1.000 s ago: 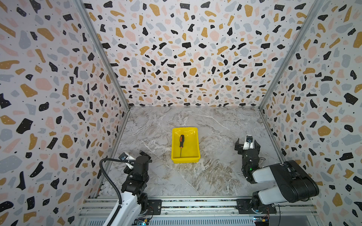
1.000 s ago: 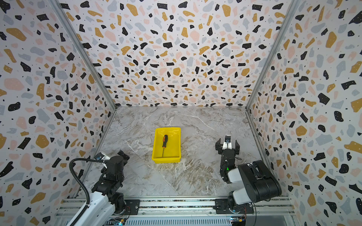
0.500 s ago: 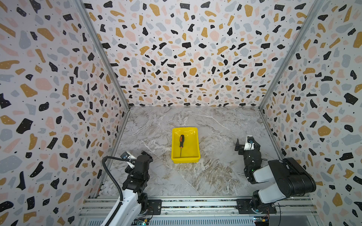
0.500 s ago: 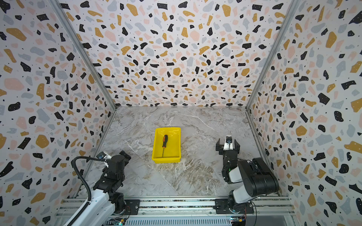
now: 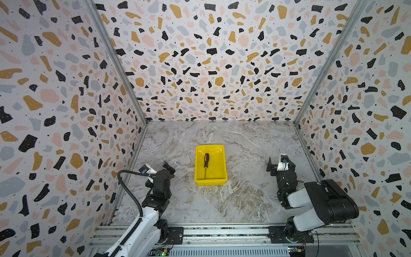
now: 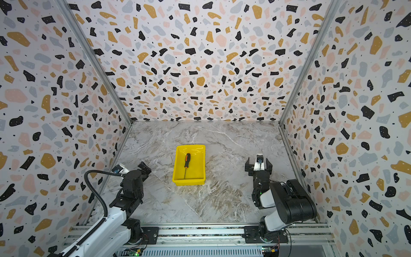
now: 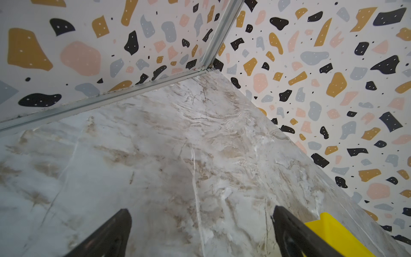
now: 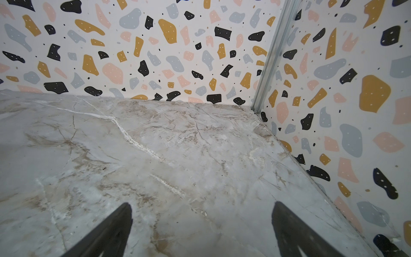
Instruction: Put the screwdriver in the bin
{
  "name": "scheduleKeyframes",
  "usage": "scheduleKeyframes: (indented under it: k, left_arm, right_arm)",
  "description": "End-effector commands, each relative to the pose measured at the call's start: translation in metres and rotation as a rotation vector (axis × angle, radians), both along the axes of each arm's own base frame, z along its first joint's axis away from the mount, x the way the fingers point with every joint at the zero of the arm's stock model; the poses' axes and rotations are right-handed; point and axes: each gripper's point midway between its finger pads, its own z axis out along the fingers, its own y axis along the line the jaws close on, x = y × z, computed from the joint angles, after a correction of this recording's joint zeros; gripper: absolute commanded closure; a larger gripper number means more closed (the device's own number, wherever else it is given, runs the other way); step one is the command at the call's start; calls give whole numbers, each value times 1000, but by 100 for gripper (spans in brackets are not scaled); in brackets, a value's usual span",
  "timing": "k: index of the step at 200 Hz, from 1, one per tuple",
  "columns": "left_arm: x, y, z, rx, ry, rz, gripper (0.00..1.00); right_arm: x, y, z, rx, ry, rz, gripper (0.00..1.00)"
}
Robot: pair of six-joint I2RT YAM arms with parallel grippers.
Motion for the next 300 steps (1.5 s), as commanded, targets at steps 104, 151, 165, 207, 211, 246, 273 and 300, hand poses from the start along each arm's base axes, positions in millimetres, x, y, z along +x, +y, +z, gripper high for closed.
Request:
scheduleKeyframes:
  k: [104,151,165,207,211,246,273,300]
  left_arm:
    - [24,2,12,490,16,-95,0]
    - [48,-5,-3,498,100,-149,0]
    - [49,-4,-4,496,110,-141,0]
    - [36,-17,5,508,8,-230,0]
    - [36,-21,6,517,-3,-255,0]
    - [28,-15,11,555,-43,-206,0]
    - [26,-34,7,578,-135,-322,0]
    - [48,-51,-7,604,-60,-431,0]
  right_arm:
    - [2,2,12,5,-42,8,1]
    - [2,2,12,5,-41,8,1]
    - [2,2,13,5,-44,9,1]
    - [2,2,13,5,-45,9,1]
    - [2,2,13,5,-46,9,1]
    - [2,2,13,6,-45,8,1]
    - [2,2,13,5,-45,9,1]
    - [2,2,12,5,-43,9,1]
